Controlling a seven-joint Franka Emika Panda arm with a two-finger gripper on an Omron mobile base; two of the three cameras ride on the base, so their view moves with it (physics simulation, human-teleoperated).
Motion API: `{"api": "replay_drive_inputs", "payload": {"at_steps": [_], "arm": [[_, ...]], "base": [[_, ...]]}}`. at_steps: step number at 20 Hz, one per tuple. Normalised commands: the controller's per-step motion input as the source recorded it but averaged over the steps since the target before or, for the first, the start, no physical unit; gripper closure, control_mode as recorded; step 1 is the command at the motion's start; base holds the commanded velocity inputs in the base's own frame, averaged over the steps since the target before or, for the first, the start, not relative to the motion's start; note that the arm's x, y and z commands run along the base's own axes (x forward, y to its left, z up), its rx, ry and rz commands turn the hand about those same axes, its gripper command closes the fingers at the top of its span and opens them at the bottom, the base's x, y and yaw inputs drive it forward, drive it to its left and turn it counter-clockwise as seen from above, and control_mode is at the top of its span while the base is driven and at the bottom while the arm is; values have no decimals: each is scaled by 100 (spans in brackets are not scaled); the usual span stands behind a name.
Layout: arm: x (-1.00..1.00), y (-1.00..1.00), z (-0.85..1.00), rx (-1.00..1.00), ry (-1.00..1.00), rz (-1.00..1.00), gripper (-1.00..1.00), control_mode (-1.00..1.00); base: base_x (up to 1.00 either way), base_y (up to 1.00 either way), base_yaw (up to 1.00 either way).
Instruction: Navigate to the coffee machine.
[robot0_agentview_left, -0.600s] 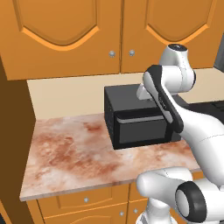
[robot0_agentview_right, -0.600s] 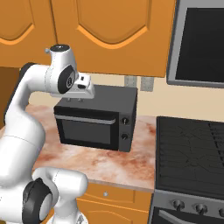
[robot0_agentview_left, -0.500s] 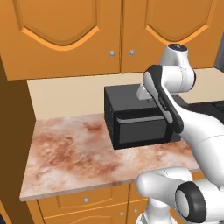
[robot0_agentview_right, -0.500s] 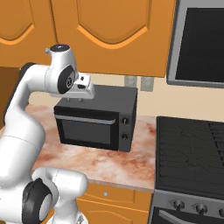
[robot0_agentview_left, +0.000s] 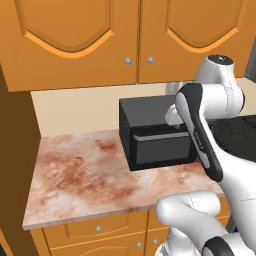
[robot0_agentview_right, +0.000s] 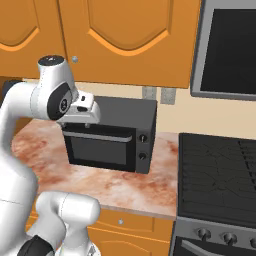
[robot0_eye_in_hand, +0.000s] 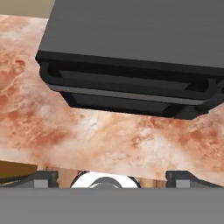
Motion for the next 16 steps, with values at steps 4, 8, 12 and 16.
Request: {"api": "replay_drive_inputs", "payload": {"at_steps": [4, 8, 12, 16], "arm": [[-100, 0, 0, 0, -15, 0, -100, -100], [0, 0, 0, 0, 0, 0, -100, 100], [0, 0, 0, 0, 0, 0, -100, 100], [0, 0, 0, 0, 0, 0, -100, 100]], "base": [[0, 0, 0], [-100, -19, -5], [-59, -93, -21], [-13, -100, -29]]}}
